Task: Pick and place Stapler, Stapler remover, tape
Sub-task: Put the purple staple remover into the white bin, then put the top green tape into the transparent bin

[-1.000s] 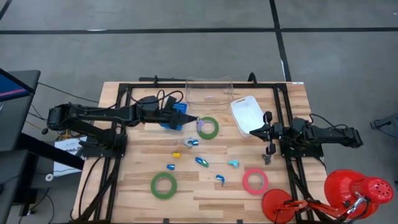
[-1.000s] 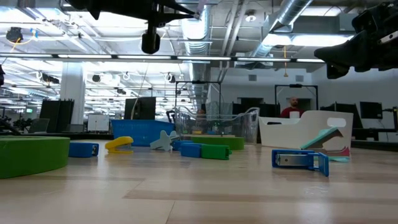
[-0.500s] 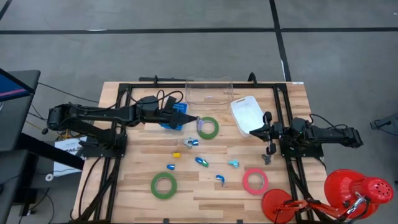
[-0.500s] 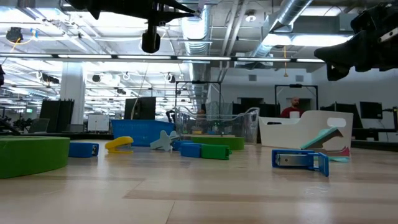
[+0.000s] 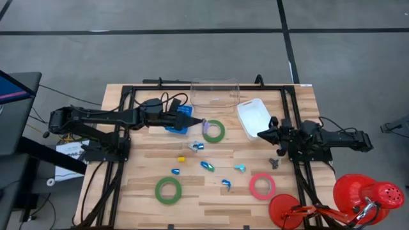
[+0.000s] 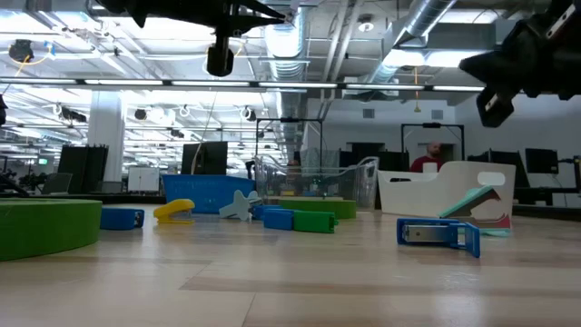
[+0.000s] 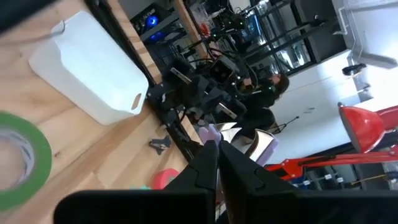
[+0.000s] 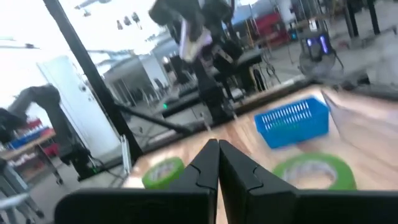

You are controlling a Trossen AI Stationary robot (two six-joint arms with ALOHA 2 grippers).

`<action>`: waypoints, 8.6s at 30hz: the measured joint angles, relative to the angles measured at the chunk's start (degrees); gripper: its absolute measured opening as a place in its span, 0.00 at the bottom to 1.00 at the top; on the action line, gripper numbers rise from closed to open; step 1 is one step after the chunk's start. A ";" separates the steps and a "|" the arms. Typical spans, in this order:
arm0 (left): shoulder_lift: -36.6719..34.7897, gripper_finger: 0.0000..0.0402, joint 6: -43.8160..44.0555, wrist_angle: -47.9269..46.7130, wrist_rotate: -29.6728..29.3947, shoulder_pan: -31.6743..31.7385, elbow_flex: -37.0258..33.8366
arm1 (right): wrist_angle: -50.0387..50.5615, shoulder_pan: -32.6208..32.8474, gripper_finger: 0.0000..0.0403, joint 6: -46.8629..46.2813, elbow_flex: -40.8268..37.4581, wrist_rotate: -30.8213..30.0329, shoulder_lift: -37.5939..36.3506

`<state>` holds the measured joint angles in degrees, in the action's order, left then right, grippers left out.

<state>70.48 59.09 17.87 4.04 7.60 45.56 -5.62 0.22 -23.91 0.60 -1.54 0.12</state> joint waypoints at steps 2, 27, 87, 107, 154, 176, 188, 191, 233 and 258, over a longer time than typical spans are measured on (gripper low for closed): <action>0.14 0.01 -2.06 0.31 -0.10 0.01 1.10 | -2.58 0.03 0.00 -0.01 0.02 0.00 0.00; 12.10 0.01 -28.71 0.05 1.68 2.57 14.40 | -7.27 0.26 0.00 -0.08 8.81 0.18 0.01; 46.73 0.01 -59.28 4.70 6.29 8.00 45.84 | -6.87 0.31 0.00 -0.12 11.34 0.00 0.02; 51.43 0.01 -63.59 11.79 1.55 8.07 46.48 | -6.85 0.31 0.00 -0.12 11.34 0.00 0.02; 61.36 0.01 -60.42 -9.86 4.85 6.88 59.69 | -5.51 0.31 0.00 -0.11 11.32 0.00 0.04; 57.51 0.34 -60.30 -13.34 4.56 5.56 59.69 | -4.85 0.31 0.00 -0.12 11.32 0.00 0.04; 45.22 0.35 -60.68 -31.94 5.25 4.60 59.69 | -3.15 0.31 0.00 -0.12 11.32 0.02 0.04; 42.71 0.35 -60.68 -35.25 5.26 4.60 59.69 | -3.15 0.31 0.00 -0.12 11.32 0.02 0.20; 8.00 0.68 -63.32 -36.64 -2.52 -1.03 19.41 | -1.38 0.42 0.00 -0.12 11.30 0.00 0.22; 21.46 0.75 -69.84 -40.20 -4.73 -3.01 27.56 | 0.19 0.41 0.00 -0.12 11.30 -1.51 0.24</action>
<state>91.93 -10.75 -22.33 -0.69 4.58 73.11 -5.43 0.63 -24.03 11.90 -3.05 0.36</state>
